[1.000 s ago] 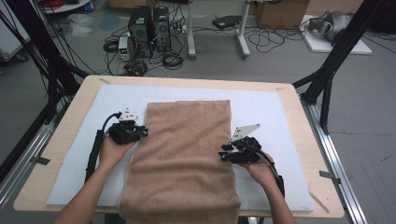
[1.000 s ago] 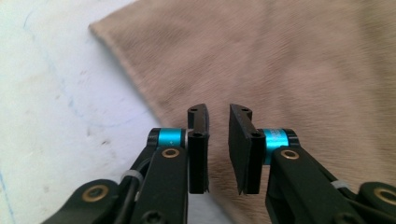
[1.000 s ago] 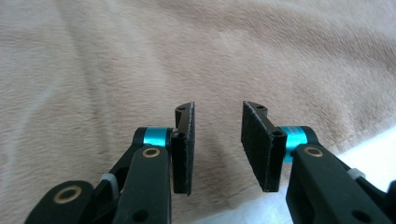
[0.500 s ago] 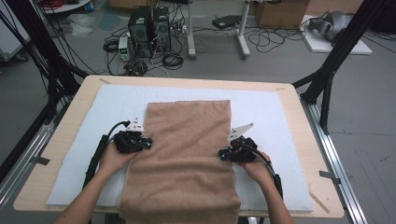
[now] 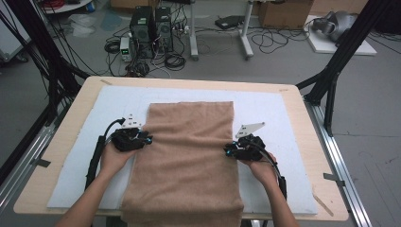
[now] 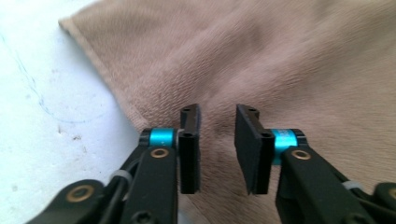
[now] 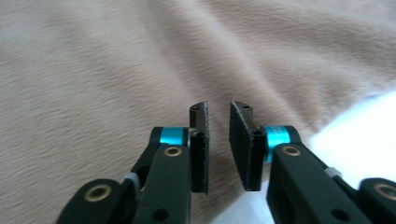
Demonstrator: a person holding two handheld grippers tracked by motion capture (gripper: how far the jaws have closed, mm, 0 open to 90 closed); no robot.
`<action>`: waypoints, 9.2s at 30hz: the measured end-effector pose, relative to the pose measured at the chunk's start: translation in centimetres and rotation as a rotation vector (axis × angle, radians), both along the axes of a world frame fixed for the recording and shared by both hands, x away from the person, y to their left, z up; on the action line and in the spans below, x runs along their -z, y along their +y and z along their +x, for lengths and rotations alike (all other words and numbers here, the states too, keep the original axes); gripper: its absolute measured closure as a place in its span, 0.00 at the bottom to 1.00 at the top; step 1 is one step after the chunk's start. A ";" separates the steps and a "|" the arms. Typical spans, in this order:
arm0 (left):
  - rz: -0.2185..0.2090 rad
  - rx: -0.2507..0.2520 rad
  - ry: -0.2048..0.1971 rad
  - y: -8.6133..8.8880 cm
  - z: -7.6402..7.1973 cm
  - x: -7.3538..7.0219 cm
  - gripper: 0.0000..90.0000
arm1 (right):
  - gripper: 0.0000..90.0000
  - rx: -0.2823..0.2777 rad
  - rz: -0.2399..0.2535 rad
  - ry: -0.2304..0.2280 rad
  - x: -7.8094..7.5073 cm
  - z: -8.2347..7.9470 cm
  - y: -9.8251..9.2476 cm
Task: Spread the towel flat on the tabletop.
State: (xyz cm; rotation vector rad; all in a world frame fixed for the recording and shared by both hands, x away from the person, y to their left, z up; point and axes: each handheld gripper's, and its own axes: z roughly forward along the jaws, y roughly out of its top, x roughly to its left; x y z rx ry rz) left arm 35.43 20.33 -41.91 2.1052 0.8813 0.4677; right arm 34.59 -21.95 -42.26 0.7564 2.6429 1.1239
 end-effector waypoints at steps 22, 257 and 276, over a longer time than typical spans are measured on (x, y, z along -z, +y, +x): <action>0.027 0.217 0.037 -0.1 -8.1 2.4 0.90 | 0.86 -0.125 -0.021 0.039 1.7 -5.9 1.0; -0.019 0.237 0.028 1.3 -12.6 2.1 0.95 | 0.96 -0.113 0.018 0.038 1.2 -11.3 0.8; -0.079 0.180 0.004 2.4 -11.6 0.9 0.58 | 0.62 -0.078 0.100 0.032 0.0 -8.3 0.3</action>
